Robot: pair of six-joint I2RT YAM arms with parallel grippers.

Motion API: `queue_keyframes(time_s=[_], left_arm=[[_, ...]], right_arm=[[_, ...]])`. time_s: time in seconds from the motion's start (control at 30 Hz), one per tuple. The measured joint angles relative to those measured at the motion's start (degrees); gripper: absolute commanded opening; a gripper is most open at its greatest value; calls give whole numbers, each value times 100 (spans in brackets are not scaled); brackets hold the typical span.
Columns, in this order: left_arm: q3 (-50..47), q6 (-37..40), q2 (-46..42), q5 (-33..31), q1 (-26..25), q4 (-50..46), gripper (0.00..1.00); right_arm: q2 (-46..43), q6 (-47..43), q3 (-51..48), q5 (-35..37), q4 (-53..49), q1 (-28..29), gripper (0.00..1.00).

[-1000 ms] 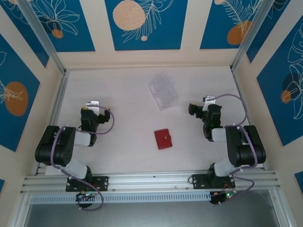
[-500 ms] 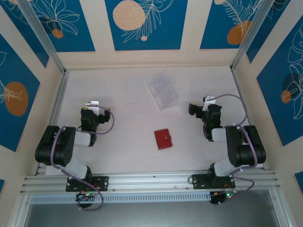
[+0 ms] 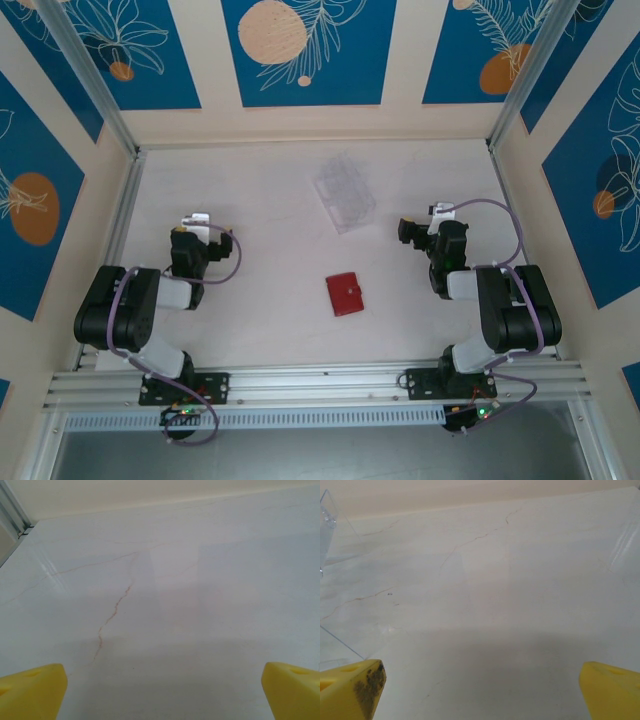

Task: Put the credit cards into the card holder
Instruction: Reset both arms

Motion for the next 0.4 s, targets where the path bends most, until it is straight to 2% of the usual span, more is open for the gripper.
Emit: queue_keyframes(time_s=[0.4], left_arm=[[4, 42, 0, 151, 0, -83, 100]], right_arm=[[0, 0, 0, 0, 2, 0, 99]])
